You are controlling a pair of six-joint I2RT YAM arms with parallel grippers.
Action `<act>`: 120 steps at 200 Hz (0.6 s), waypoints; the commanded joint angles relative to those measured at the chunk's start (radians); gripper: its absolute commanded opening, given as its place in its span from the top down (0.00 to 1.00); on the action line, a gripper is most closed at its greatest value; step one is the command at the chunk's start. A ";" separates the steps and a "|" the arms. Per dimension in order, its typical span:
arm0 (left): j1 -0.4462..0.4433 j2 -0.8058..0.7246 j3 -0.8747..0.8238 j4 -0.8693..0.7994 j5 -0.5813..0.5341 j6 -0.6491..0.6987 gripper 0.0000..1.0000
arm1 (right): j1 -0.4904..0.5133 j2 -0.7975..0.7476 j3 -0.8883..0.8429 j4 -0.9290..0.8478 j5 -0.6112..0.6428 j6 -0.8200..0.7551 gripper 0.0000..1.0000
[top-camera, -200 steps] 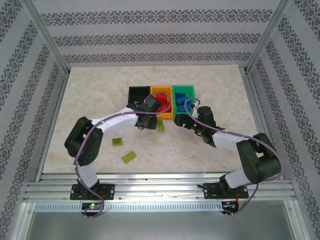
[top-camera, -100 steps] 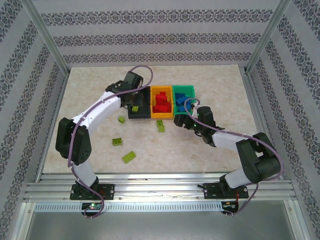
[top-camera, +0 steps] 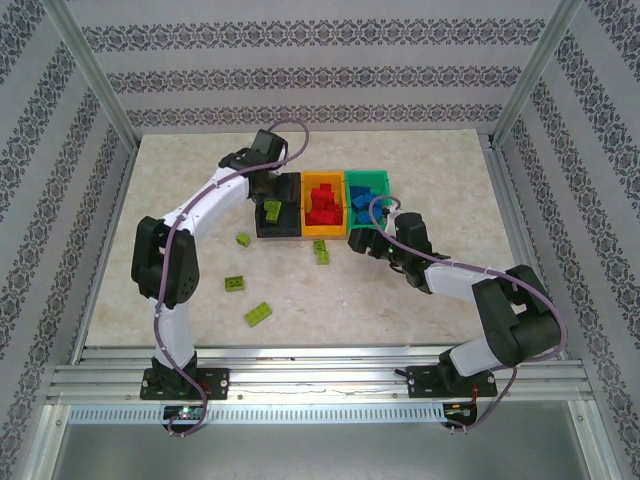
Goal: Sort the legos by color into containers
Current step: Place the lego in the container.
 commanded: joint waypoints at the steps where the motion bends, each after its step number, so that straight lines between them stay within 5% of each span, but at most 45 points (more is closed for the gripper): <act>1: -0.021 -0.070 -0.104 0.065 0.076 -0.036 0.37 | -0.007 0.007 0.010 0.021 -0.015 0.010 0.21; 61: -0.119 -0.236 -0.390 0.253 0.136 -0.031 0.39 | -0.004 0.027 0.016 0.032 -0.032 0.020 0.21; 120: -0.257 -0.217 -0.463 0.301 0.108 -0.084 0.38 | 0.003 0.023 0.017 0.027 -0.028 0.016 0.21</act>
